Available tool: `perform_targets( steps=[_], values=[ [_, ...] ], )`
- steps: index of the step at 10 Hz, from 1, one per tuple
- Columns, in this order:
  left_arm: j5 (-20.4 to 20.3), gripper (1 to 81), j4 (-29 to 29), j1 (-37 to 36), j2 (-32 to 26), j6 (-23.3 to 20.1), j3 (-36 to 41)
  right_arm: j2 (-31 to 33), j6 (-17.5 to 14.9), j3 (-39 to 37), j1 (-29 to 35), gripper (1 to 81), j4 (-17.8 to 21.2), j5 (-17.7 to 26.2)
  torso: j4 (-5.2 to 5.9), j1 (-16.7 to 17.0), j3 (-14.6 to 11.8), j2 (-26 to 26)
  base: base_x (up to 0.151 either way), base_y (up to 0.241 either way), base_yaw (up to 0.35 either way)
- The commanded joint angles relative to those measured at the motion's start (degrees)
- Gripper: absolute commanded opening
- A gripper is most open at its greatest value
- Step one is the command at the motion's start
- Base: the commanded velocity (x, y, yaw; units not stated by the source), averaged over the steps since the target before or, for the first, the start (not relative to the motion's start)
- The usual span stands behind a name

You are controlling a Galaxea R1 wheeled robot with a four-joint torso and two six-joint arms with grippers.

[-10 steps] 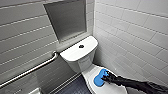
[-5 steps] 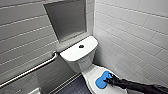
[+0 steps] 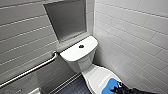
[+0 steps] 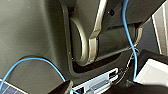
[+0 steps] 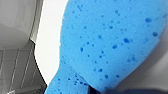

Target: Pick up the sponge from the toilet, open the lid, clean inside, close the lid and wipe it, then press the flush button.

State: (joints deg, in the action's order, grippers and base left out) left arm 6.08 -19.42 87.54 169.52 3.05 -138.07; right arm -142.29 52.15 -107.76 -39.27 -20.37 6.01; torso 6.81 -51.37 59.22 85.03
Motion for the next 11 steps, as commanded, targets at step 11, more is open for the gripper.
perform_targets(
  steps=[11],
  values=[
    [4.29, 81.1, -1.32, 1.54, 0.65, -0.41, 0.70, 21.31, 0.58, 6.43, -29.41, 1.0, -0.72, -20.60, 0.00, 0.00, 0.00, 0.00, 0.000, 0.000, 0.000]
  ],
)
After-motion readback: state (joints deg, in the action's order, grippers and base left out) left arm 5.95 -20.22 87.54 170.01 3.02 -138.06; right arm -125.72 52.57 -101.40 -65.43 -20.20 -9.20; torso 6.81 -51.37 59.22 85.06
